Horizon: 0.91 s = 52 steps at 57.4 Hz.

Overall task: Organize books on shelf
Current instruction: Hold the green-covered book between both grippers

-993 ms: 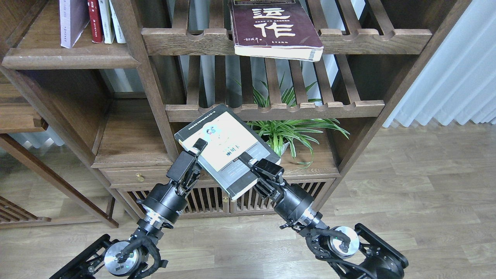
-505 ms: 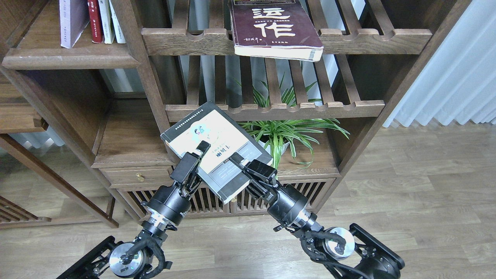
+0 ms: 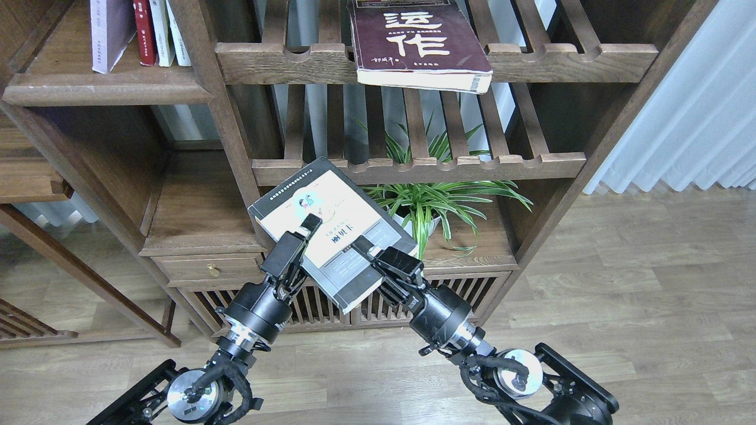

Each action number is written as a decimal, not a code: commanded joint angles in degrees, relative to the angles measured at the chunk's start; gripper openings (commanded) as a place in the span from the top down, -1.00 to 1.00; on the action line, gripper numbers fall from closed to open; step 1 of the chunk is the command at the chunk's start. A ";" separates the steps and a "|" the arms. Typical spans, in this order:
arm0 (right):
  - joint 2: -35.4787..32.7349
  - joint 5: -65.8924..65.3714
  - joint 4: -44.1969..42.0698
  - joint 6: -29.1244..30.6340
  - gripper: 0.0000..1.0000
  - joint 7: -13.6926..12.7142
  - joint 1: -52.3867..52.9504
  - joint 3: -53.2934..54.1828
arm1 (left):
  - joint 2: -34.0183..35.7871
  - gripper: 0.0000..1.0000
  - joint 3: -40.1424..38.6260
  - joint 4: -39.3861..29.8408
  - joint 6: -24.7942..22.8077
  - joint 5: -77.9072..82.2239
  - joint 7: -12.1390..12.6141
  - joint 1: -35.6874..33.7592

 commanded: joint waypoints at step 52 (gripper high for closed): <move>0.62 -0.35 -0.07 0.00 0.00 0.08 0.47 0.85 | 0.31 0.86 2.33 0.17 0.00 0.14 0.00 0.82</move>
